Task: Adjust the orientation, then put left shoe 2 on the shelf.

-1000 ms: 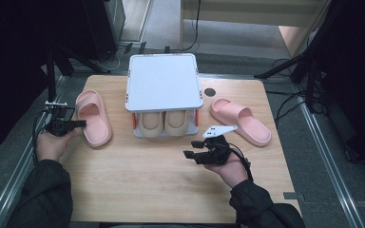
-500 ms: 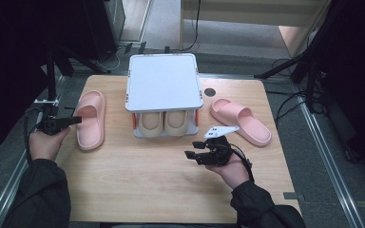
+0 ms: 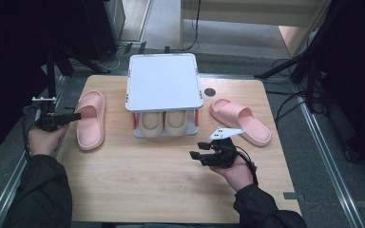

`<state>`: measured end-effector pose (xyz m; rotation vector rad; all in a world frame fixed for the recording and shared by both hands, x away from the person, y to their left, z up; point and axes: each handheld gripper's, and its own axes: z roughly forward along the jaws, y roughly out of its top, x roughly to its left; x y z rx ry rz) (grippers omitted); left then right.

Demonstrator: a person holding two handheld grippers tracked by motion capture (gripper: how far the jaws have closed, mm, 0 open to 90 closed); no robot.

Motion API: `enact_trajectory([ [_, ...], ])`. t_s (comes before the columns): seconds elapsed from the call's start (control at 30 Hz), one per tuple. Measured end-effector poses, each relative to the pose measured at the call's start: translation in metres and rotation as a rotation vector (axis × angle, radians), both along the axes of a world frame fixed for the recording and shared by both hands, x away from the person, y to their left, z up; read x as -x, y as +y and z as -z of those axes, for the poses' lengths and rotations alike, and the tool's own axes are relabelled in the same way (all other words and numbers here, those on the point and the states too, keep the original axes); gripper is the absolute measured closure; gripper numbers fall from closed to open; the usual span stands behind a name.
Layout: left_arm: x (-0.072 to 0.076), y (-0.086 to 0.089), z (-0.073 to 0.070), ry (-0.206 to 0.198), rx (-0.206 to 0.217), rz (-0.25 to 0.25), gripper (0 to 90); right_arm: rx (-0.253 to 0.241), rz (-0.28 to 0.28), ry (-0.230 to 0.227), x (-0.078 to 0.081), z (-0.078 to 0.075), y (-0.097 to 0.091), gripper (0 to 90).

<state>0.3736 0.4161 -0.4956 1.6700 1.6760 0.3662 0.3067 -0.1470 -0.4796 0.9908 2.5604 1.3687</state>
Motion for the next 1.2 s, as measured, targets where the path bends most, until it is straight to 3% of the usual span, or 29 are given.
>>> enact_trajectory([
  [0.17, -0.011, -0.001, 0.010, 0.026, 0.000, 0.011, 49.3, 0.003, 0.020, -0.004, 0.004, 0.000, -0.006, 48.9],
  [0.5, -0.024, 0.002, 0.015, 0.024, 0.012, -0.026, 51.0, 0.003, 0.063, -0.001, 0.011, 0.001, -0.017, 48.9],
  [0.6, -0.027, 0.001, 0.017, -0.004, -0.029, -0.025, 54.1, 0.003, 0.082, -0.004, 0.013, 0.002, -0.021, 48.9],
  [0.73, -0.031, -0.004, 0.015, -0.006, -0.082, -0.015, 62.7, 0.004, 0.094, -0.003, 0.015, 0.002, -0.025, 48.9],
  [0.93, -0.036, -0.006, 0.013, 0.005, -0.072, -0.033, 67.5, 0.006, 0.108, -0.004, 0.017, 0.002, -0.028, 48.8],
  [1.0, -0.036, -0.006, 0.013, 0.005, -0.069, -0.039, 72.8, 0.007, 0.111, -0.001, 0.018, 0.002, -0.029, 48.8],
  [1.1, -0.037, -0.002, 0.013, 0.023, -0.006, -0.039, 81.3, 0.005, 0.113, -0.001, 0.019, 0.002, -0.029, 48.8],
  [1.2, -0.038, -0.003, 0.011, 0.027, -0.003, -0.041, 81.0, 0.004, 0.112, -0.001, 0.019, 0.002, -0.029, 48.8],
])
